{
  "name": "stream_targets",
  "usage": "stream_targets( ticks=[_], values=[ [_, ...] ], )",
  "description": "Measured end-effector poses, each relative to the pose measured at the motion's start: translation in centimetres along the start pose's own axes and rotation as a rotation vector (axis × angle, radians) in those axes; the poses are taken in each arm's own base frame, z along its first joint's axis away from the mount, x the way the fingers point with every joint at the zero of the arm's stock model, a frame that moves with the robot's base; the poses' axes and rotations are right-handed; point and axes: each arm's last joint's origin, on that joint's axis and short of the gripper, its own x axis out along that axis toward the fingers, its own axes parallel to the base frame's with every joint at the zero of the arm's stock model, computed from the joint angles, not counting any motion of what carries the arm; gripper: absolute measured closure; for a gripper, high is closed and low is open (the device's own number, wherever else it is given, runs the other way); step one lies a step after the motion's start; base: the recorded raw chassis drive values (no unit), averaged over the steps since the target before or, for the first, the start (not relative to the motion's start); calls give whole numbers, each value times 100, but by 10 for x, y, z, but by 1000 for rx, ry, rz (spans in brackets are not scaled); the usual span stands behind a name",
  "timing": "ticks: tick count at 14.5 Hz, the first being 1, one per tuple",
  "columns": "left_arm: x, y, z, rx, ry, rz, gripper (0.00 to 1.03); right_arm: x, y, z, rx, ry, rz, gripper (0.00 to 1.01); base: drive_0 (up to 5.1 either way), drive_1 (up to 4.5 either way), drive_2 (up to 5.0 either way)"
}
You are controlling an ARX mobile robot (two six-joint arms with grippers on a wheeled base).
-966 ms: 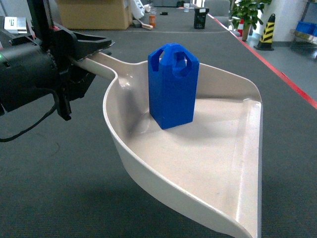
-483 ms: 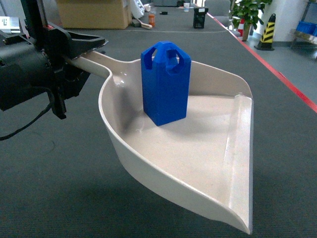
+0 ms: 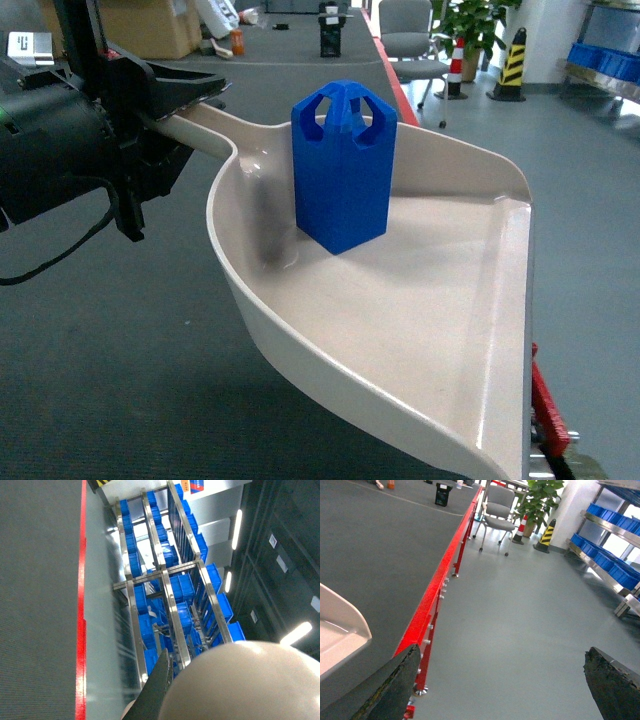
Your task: Place part in tray to right shelf
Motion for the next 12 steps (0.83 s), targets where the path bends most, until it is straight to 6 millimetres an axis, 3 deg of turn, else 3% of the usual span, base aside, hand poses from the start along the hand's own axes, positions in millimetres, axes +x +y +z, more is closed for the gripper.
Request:
stream_targets(
  ticks=[12],
  values=[
    [0, 1, 0, -1, 0, 5, 90, 0, 0, 0, 1, -2, -1, 3, 508, -237, -237]
  ],
)
